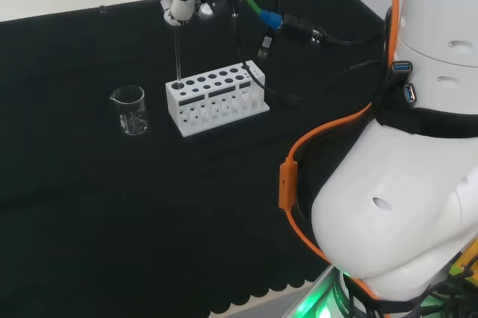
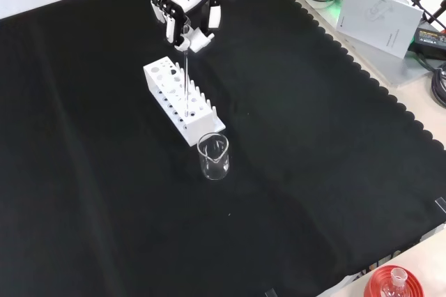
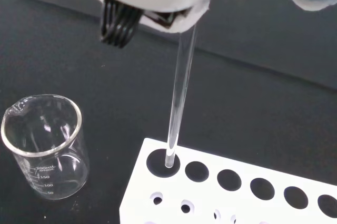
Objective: Put the glass rod back on the white test tube rack.
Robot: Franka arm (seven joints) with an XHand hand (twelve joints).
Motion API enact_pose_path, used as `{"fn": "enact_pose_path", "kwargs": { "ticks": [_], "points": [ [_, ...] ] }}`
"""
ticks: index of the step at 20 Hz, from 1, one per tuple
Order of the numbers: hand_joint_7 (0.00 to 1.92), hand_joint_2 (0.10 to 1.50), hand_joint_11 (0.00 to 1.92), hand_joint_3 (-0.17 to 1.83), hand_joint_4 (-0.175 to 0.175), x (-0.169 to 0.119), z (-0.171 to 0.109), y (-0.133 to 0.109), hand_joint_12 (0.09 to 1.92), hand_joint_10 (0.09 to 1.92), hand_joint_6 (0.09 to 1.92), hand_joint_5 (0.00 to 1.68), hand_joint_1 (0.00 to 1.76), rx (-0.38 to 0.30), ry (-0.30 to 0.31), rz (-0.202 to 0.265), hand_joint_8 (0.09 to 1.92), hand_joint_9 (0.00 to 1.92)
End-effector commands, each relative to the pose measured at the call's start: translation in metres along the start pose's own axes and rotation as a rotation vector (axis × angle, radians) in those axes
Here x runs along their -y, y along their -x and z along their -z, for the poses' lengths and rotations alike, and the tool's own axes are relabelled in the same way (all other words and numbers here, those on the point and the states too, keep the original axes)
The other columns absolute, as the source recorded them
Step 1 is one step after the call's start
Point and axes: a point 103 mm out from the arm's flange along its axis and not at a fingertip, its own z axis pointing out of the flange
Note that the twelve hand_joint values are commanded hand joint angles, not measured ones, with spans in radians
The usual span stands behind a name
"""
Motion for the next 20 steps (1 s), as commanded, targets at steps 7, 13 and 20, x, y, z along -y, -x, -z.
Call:
{"fn": "enact_pose_path", "kwargs": {
  "ticks": [7,13,20],
  "points": [
    [1.75,0.61,1.57,0.86,-0.175,-0.007,-0.019,-0.01,0.79,0.09,0.94,1.17,1.2,-0.014,-0.031,0.016,0.25,1.91],
    [1.75,0.61,1.57,0.86,-0.175,-0.016,-0.031,-0.019,0.79,0.09,0.94,1.17,1.2,-0.017,-0.057,0.035,0.25,1.91],
    [1.75,0.61,1.57,0.86,-0.175,-0.022,-0.048,-0.02,0.79,0.09,0.94,1.17,1.2,-0.022,-0.087,0.041,0.24,1.91]
  ]
}}
